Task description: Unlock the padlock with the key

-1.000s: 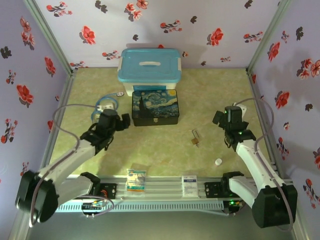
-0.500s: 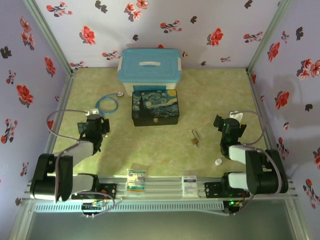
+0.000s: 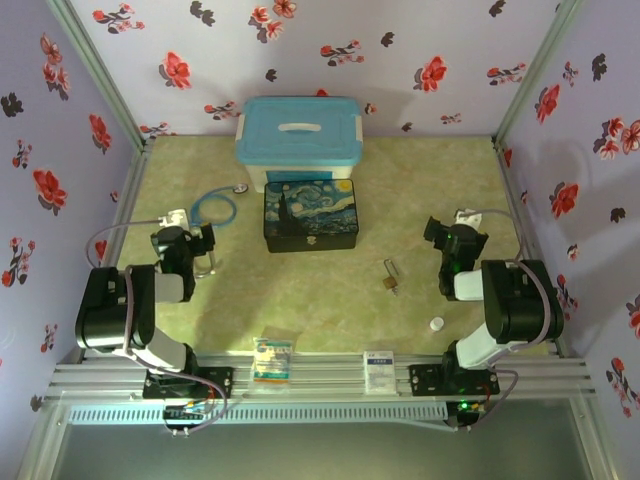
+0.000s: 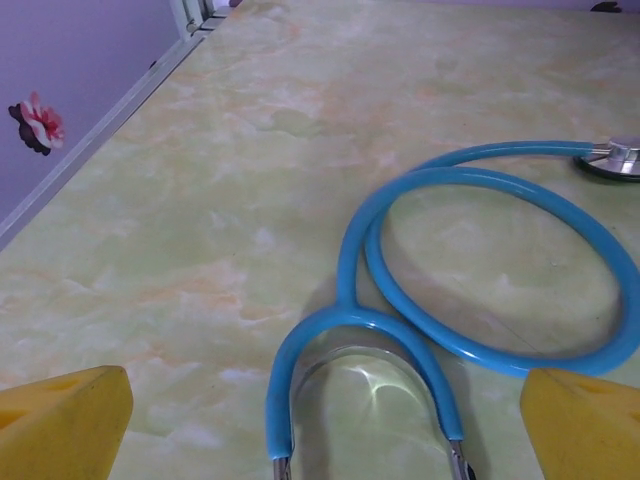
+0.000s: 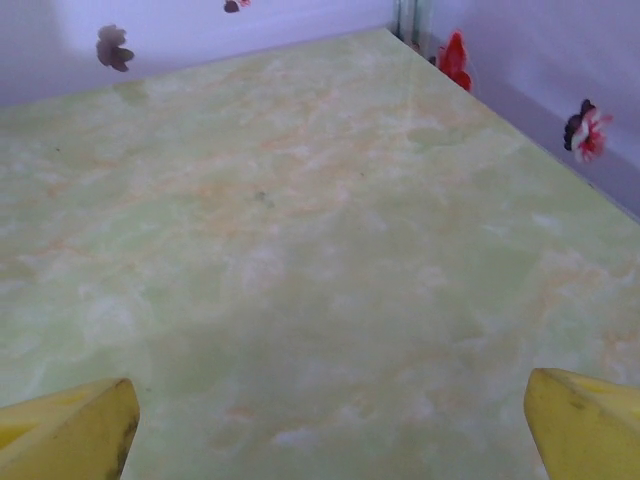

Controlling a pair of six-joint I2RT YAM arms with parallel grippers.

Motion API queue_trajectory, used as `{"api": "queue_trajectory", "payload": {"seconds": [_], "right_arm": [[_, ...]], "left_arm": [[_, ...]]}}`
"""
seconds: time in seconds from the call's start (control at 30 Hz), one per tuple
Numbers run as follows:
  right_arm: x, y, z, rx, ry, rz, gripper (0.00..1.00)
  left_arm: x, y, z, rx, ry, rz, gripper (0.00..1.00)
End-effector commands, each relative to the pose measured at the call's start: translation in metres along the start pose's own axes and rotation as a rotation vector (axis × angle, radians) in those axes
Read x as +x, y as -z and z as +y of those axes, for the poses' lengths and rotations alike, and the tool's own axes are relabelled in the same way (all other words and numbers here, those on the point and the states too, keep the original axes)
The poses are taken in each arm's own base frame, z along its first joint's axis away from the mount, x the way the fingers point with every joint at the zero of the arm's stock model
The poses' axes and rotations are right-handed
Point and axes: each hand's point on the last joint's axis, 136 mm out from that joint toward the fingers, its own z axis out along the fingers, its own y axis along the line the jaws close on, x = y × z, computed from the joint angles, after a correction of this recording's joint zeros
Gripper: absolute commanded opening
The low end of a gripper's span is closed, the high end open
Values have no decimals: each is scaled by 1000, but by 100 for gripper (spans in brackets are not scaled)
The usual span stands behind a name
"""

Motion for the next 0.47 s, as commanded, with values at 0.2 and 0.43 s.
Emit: {"api": "queue_trajectory", "payload": {"seconds": [0.2,0.43], "right_arm": [[-7,-3,11,-36,47,-8,99],[-6,-3,16,-88,46,5,99]], "left_arm": [[-21,-2,-5,1,-17,-73,100],[-21,-1,-6,1,-17,-76,100]]}}
